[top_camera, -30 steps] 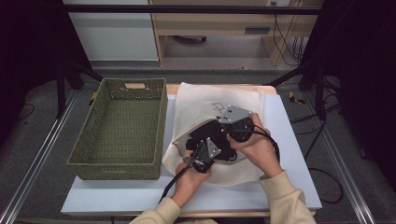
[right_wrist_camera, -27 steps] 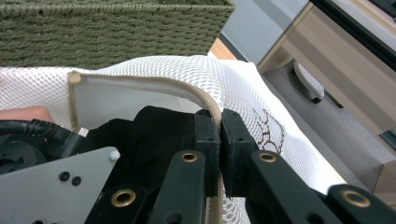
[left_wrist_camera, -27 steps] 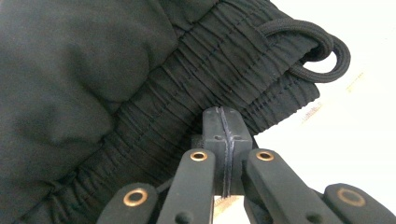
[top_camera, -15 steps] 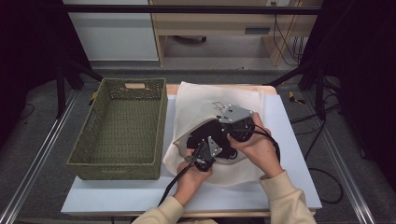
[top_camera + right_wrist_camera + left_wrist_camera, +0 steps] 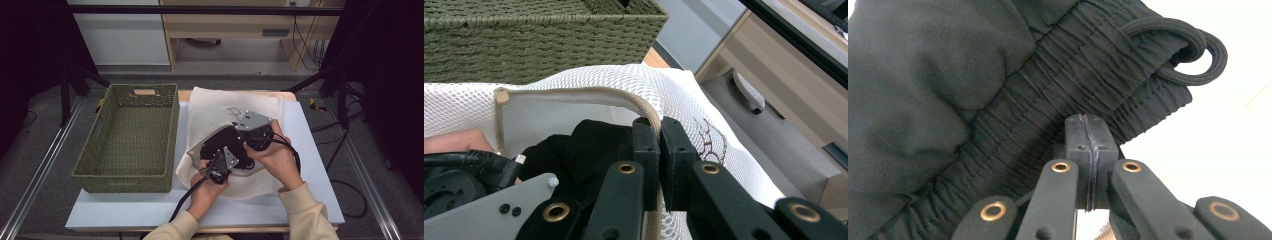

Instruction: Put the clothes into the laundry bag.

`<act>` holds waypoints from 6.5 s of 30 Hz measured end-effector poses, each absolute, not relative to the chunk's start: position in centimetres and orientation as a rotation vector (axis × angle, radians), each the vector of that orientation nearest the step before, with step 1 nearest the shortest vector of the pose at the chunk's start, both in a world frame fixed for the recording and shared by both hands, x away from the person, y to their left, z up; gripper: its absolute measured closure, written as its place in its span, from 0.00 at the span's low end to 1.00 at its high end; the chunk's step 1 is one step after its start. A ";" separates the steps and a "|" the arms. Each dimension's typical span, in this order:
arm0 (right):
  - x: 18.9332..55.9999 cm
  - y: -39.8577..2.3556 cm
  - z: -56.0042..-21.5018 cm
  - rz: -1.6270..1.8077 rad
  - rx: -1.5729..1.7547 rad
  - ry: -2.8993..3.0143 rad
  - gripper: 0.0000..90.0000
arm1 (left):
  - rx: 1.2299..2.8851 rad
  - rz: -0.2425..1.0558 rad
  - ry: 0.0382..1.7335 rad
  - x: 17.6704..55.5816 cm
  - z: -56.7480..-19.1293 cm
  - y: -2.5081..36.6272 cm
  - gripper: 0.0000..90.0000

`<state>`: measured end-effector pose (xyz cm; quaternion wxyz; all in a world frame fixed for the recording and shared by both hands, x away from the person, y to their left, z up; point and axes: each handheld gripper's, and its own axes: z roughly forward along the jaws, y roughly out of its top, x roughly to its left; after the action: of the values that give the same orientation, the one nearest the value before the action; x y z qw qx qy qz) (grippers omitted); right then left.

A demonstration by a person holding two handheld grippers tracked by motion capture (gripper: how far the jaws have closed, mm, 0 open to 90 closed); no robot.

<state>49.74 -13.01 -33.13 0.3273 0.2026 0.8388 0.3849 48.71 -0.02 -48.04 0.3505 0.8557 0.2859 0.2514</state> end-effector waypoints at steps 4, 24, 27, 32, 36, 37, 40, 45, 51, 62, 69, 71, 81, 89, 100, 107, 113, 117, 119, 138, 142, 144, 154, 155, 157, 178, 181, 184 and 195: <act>49.8 -13.1 -33.0 1.000 0.526 2.201 0.97 | 2.214 0.649 0.741 48.8 -48.1 -0.1 1.00; 49.9 -13.1 -33.0 0.989 0.509 2.216 0.97 | 2.228 0.663 0.740 49.6 -48.1 -0.9 1.00; 49.9 -13.2 -33.0 0.995 0.510 2.217 0.97 | 2.222 0.666 0.745 49.8 -48.1 -1.0 1.00; 49.9 -13.3 -32.8 1.007 0.518 2.210 0.97 | 2.213 0.669 0.750 50.0 -48.2 -1.1 1.00; 49.9 -13.4 -32.8 1.011 0.523 2.206 0.97 | 2.208 0.676 0.752 50.2 -48.2 -1.2 1.00; 49.9 -13.4 -32.8 1.010 0.525 2.202 0.97 | 2.210 0.679 0.751 50.2 -48.2 -1.2 1.00; 49.9 -13.3 -32.7 1.013 0.529 2.194 0.97 | 2.208 0.686 0.750 50.3 -48.3 -1.3 1.00; 49.8 -13.3 -32.6 1.007 0.521 2.187 0.97 | 2.206 0.685 0.752 50.3 -48.3 -1.3 1.00; 49.8 -13.6 -32.3 1.006 0.527 2.172 0.97 | 2.205 0.681 0.756 50.3 -48.3 -1.3 1.00; 49.7 -13.7 -32.1 1.008 0.532 2.167 0.97 | 2.202 0.687 0.762 50.6 -48.3 -1.4 1.00; 49.7 -13.7 -32.1 1.009 0.531 2.169 0.97 | 2.211 0.691 0.762 51.0 -48.2 -1.5 1.00; 49.7 -13.7 -32.1 1.010 0.529 2.169 0.97 | 2.209 0.692 0.765 51.1 -48.2 -1.6 1.00; 49.7 -13.6 -32.2 1.010 0.529 2.170 0.97 | 2.215 0.698 0.764 51.2 -48.3 -1.6 1.00; 49.7 -13.6 -32.2 1.012 0.529 2.169 0.97 | 2.220 0.704 0.762 51.3 -48.3 -1.7 1.00; 49.7 -13.6 -32.2 1.013 0.528 2.169 0.97 | 2.232 0.704 0.759 51.5 -48.2 -1.8 1.00; 49.6 -13.6 -32.1 1.015 0.529 2.169 0.97 | 2.234 0.710 0.766 51.7 -48.1 -1.9 1.00; 49.7 -13.6 -32.1 1.015 0.526 2.169 0.97 | 2.234 0.711 0.767 51.8 -48.1 -1.9 1.00; 49.6 -13.5 -32.2 1.013 0.528 2.171 0.97 | 2.232 0.710 0.771 51.8 -48.1 -2.0 1.00; 49.6 -13.5 -32.2 1.014 0.528 2.171 0.97 | 2.235 0.710 0.771 51.9 -48.1 -2.0 1.00; 49.6 -13.5 -32.2 1.015 0.524 2.175 0.97 | 2.225 0.728 0.781 52.2 -48.2 -2.1 1.00; 49.6 -13.4 -32.3 1.014 0.523 2.177 0.97 | 2.225 0.733 0.782 52.1 -48.2 -2.2 1.00; 49.6 -13.5 -32.3 1.012 0.520 2.177 0.97 | 2.225 0.731 0.782 52.2 -48.2 -2.2 1.00; 49.6 -13.3 -32.3 1.016 0.521 2.181 0.97 | 2.206 0.738 0.795 52.5 -47.9 -2.0 1.00; 49.7 -13.3 -32.4 1.017 0.522 2.180 0.97 | 2.198 0.737 0.788 52.3 -47.8 -1.8 1.00; 49.7 -13.4 -32.4 1.016 0.527 2.181 0.97 | 2.149 0.732 0.792 51.7 -47.6 -1.5 1.00; 50.0 -13.5 -33.4 1.008 0.539 2.215 0.97 | 2.055 0.622 0.714 44.7 -43.5 4.3 1.00; 49.9 -13.5 -33.5 1.001 0.533 2.222 0.97 | 2.051 0.620 0.698 44.2 -42.9 4.8 1.00; 49.8 -13.4 -33.8 0.993 0.526 2.233 0.97 | 2.030 0.619 0.695 43.7 -42.0 5.4 1.00; 49.6 -13.1 -34.5 0.973 0.519 2.256 0.97 | 1.953 0.607 0.737 43.6 -39.9 7.8 1.00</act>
<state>49.62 -13.12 -34.55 0.3100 0.1966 0.8541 0.3685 43.61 7.76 -39.93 0.4654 0.7951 0.3001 0.2473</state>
